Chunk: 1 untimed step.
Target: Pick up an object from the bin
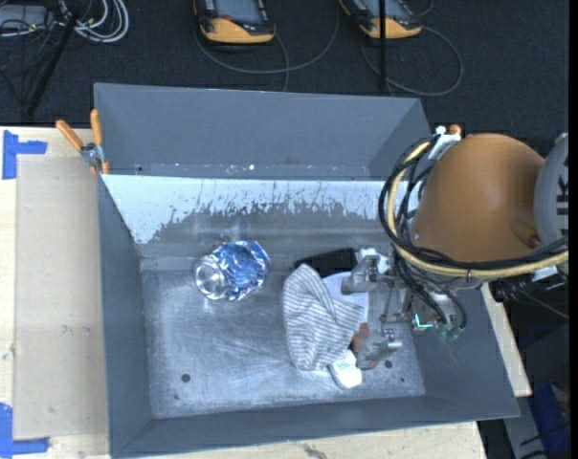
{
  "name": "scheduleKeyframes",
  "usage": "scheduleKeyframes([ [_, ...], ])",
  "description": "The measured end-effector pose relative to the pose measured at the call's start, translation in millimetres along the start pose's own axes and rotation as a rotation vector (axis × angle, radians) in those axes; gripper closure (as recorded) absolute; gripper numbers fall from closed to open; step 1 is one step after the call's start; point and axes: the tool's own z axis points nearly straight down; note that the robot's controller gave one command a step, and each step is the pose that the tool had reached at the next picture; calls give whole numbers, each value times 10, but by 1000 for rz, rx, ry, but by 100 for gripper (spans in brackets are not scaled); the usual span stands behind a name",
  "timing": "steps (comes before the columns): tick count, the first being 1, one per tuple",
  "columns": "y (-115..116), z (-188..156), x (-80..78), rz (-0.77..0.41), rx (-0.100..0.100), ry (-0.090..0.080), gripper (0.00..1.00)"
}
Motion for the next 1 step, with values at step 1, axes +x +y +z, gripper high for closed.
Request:
scheduleKeyframes([
  [1, 0, -33, -14, 0, 0, -7, 0],
])
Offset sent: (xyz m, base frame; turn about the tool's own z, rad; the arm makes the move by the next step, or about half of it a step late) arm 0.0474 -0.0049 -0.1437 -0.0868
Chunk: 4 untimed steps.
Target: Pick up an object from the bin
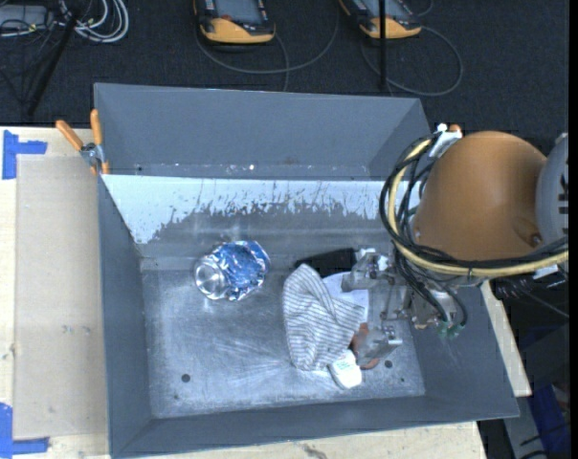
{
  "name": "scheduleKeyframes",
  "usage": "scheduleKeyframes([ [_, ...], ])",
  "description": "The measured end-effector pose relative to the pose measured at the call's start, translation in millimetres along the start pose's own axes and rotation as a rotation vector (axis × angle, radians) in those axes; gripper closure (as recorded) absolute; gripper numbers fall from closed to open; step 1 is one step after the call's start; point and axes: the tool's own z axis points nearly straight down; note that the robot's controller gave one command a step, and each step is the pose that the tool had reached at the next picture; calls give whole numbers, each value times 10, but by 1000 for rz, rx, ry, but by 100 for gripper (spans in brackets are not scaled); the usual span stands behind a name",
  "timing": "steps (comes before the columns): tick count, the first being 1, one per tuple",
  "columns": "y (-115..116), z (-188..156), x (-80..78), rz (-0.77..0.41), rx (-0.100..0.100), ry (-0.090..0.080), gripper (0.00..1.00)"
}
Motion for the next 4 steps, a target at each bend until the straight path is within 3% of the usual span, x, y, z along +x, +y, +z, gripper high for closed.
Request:
scheduleKeyframes([
  [1, -16, 611, -216, -34, 0, -6, 0],
  [2, -44, 1477, -457, -86, -1, 2, 100],
  [3, -44, 1477, -457, -86, -1, 2, 100],
  [4, -73, 1070, -448, -129, -1, 8, 100],
])
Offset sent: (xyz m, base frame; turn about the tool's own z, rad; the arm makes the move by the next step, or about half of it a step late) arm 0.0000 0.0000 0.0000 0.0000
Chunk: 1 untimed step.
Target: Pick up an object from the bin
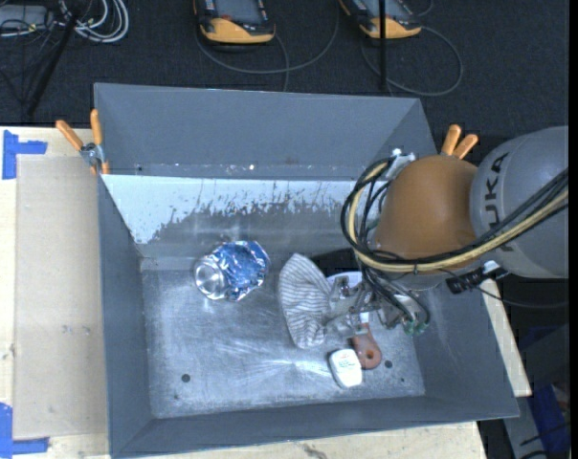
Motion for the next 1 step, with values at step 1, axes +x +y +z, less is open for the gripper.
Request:
scheduleKeyframes([
  [1, -65, -109, -59, 45, 3, -21, 100],
])
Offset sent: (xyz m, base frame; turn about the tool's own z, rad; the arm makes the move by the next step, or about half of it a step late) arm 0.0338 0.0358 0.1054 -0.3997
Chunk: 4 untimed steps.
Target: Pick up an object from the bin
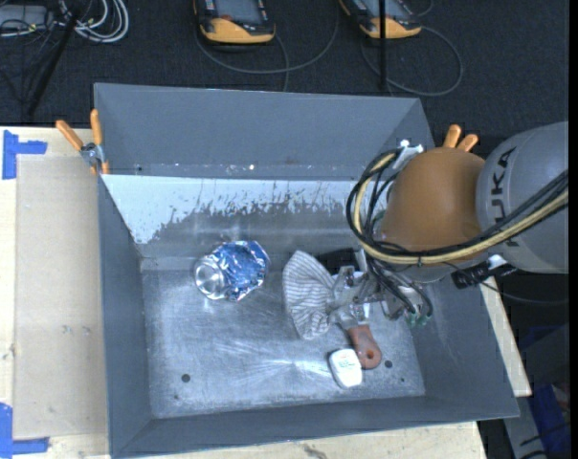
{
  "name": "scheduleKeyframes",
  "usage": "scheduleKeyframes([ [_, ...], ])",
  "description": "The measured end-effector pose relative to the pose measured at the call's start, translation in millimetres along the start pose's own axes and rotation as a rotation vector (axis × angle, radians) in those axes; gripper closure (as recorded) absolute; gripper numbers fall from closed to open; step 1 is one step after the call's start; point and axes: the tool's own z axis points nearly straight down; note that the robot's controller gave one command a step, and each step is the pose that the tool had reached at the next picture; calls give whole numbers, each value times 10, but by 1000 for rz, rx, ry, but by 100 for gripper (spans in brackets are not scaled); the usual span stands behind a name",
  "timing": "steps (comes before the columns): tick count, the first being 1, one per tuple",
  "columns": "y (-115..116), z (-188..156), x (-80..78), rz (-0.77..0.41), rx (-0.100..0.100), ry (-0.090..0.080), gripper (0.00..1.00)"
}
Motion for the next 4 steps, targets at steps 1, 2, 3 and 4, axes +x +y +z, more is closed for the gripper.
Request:
scheduleKeyframes([
  [1, 126, -65, -53, -49, -2, 24, 100],
  [2, -217, 281, -271, -269, -2, 11, 0],
  [3, -407, 608, -453, -33, -17, 5, 100],
  [4, -407, 608, -454, -32, -17, 5, 100],
])
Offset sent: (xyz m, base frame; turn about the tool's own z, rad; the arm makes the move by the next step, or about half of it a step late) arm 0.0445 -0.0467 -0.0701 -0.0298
